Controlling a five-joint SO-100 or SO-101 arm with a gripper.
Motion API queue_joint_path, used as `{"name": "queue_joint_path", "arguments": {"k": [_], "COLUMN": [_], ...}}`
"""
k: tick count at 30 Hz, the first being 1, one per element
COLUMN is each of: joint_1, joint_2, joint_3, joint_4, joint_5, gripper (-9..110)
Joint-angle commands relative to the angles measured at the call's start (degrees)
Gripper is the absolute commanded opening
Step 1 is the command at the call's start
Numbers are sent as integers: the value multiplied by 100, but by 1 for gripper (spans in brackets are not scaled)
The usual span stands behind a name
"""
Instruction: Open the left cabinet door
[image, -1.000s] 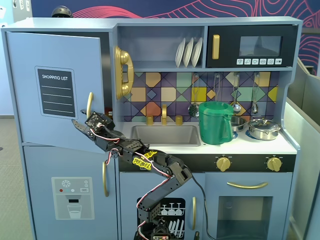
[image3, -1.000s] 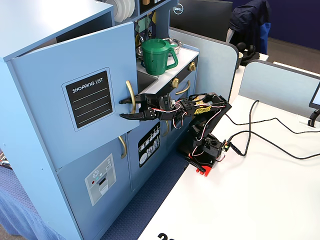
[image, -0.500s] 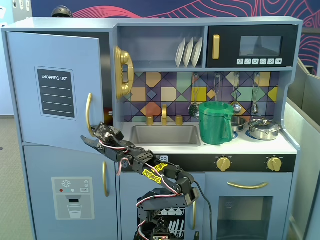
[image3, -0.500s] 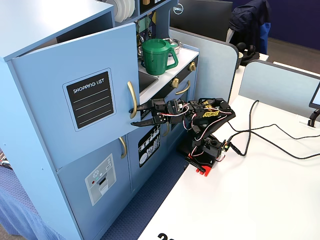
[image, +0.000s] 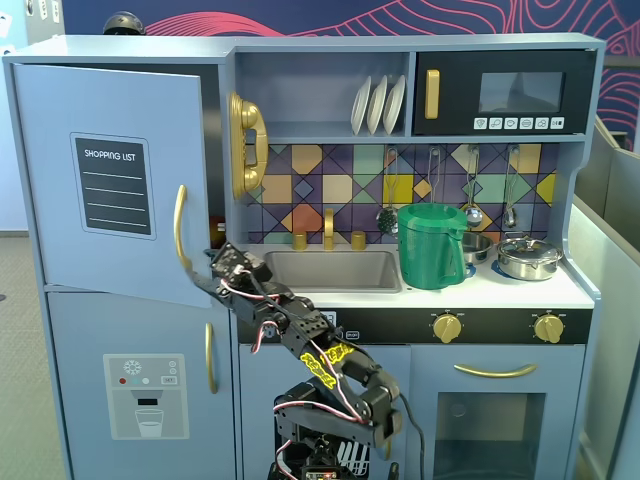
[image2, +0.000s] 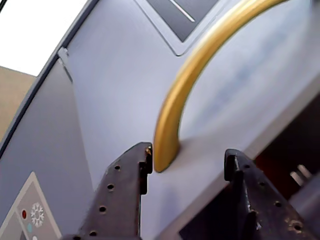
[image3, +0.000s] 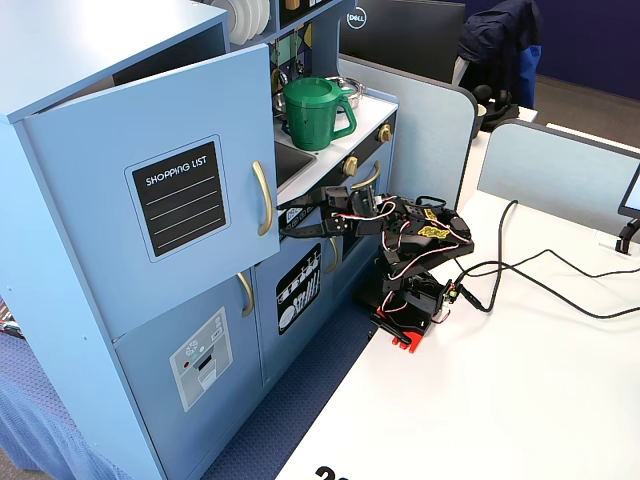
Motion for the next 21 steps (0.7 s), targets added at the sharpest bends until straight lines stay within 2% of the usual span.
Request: {"name": "queue_joint_path", "arguments": {"k": [1,12,21], "joint_1": [457,1749,1890], "joint_2": [325,360,-1652], "joint_3": [-167,-659,-1266], "joint_4": [281,1257,88], "joint_5": [290,1292,1415], "gripper": [9,8,7]}}
